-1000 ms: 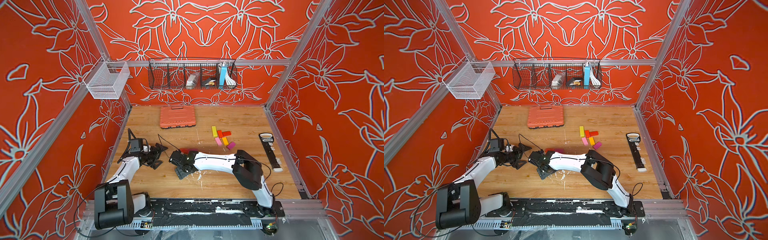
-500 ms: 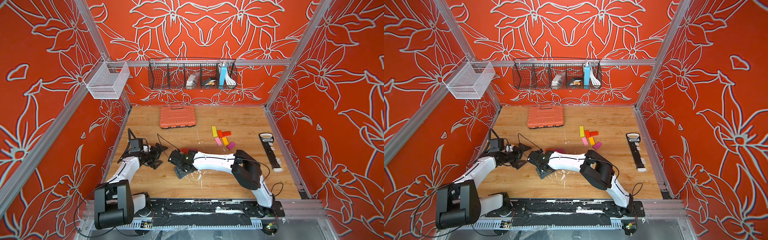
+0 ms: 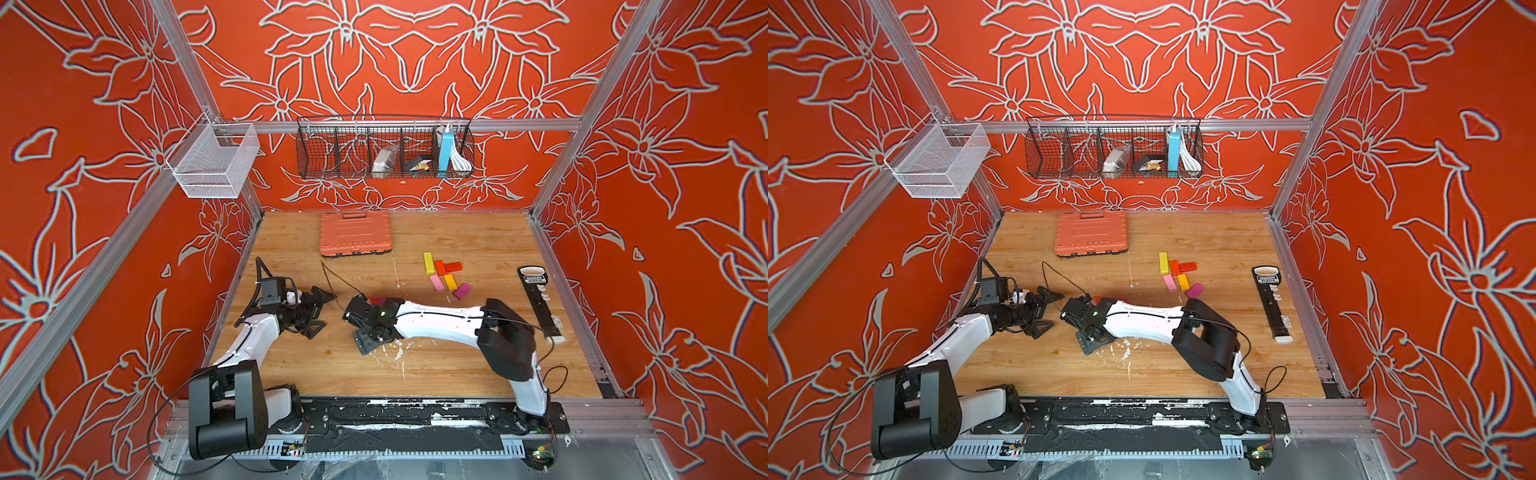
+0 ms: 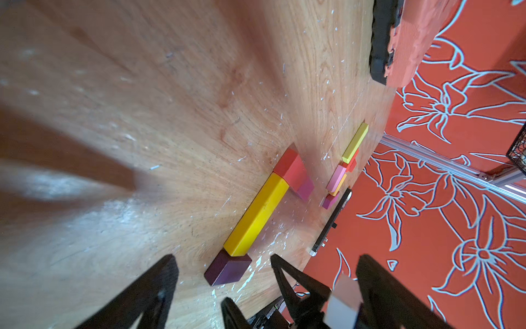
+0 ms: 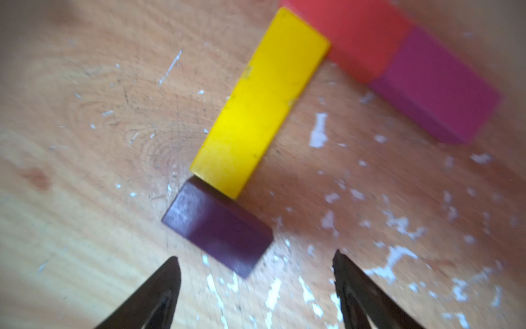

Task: Assemble the letter c with building blocks
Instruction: Assemble the building block at the center of the board.

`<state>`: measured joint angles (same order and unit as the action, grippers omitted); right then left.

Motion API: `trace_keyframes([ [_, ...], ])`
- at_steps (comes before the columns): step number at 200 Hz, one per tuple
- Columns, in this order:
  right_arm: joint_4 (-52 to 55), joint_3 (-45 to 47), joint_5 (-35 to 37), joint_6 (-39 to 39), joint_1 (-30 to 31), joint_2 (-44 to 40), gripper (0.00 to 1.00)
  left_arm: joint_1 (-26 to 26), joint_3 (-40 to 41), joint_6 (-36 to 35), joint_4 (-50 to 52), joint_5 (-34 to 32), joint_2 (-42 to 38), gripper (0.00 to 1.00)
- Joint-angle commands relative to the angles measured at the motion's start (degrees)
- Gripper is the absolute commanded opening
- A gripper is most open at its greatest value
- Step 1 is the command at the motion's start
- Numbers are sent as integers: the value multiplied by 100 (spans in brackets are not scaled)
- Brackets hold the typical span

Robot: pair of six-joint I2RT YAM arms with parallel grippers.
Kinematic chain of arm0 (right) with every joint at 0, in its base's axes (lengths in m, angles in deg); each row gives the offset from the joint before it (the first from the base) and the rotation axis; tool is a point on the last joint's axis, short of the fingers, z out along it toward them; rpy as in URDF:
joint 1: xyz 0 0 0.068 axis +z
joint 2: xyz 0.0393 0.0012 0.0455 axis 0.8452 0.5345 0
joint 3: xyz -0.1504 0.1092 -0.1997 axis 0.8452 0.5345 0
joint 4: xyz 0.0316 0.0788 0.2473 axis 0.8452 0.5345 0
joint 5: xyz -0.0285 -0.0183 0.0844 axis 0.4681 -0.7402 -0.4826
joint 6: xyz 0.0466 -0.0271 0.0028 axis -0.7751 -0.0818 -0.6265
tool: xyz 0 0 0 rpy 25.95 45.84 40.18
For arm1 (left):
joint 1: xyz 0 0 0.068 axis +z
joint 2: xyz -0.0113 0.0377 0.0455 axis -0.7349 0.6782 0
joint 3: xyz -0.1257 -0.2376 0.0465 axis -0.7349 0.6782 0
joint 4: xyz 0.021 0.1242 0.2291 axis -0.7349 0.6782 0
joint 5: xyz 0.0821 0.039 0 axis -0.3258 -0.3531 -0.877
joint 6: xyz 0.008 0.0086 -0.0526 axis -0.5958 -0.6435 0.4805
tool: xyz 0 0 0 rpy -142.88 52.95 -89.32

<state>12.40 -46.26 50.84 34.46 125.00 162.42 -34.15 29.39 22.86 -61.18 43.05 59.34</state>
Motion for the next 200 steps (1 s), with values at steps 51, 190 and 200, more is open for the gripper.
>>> trace_keyframes([
  [51, -364, 1038, -226, -394, -438, -1229, 86, 30, 133, -93, 121, 263, -282, 99],
  [190, 131, 91, -262, 325, 149, 65, 87, 22, 258, -46, 38, 230, -237, 98],
  [200, 129, 84, -269, 327, 143, 110, 87, 27, 248, -46, 38, 230, -235, 98],
])
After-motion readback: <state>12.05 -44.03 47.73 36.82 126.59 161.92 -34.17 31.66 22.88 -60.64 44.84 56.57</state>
